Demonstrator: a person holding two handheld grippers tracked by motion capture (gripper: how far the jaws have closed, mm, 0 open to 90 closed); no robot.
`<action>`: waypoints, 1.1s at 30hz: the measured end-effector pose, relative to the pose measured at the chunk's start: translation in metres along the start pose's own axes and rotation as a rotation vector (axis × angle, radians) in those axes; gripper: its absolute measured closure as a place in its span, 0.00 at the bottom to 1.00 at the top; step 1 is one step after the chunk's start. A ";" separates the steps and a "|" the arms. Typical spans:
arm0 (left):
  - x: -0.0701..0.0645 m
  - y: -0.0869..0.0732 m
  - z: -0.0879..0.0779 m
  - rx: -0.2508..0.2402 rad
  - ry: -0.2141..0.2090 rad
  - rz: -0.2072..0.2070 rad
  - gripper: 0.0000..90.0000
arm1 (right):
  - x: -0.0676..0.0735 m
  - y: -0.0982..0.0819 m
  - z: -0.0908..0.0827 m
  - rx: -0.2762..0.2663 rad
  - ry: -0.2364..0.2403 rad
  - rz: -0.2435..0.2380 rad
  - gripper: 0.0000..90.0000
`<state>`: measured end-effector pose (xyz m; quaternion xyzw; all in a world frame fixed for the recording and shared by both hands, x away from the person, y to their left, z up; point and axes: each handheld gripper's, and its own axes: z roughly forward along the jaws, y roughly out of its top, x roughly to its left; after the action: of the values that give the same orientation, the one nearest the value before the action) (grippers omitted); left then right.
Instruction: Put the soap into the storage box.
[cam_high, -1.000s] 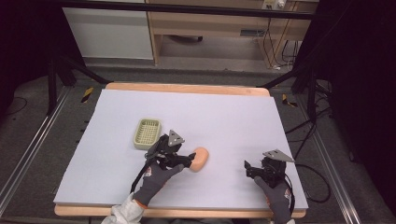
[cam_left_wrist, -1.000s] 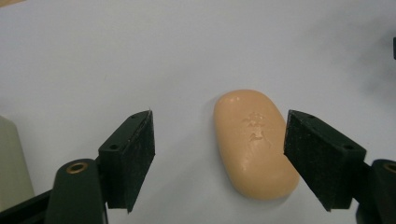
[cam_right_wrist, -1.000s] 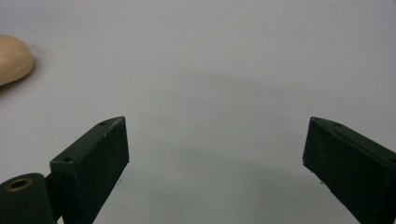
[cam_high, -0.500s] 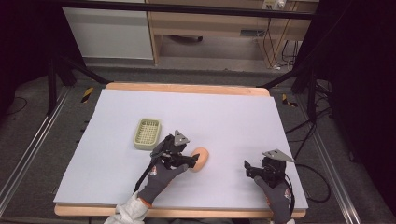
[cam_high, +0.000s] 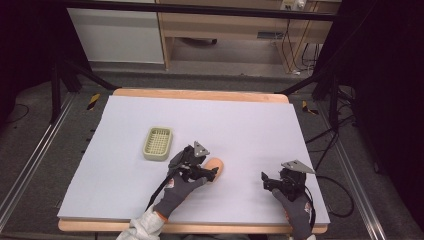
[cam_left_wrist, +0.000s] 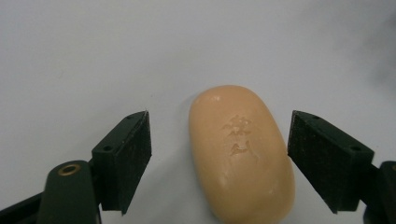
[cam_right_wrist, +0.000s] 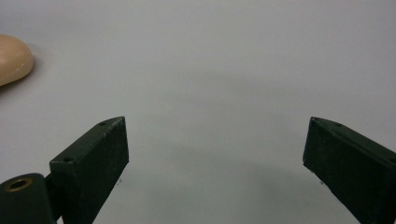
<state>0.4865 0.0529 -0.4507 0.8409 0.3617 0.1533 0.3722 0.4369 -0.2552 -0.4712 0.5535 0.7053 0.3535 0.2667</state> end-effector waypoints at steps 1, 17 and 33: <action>0.000 0.000 0.001 0.005 -0.002 0.003 0.23 | 0.000 0.000 0.000 0.000 0.001 0.000 0.08; -0.007 -0.002 0.013 0.040 -0.006 0.013 0.22 | 0.000 0.000 0.001 0.005 0.004 -0.001 0.08; -0.009 -0.004 0.027 0.084 -0.011 0.014 0.24 | 0.000 0.000 0.001 0.008 0.004 -0.001 0.08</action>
<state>0.4923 0.0343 -0.4718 0.8592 0.3598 0.1362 0.3374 0.4377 -0.2552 -0.4720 0.5534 0.7077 0.3516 0.2632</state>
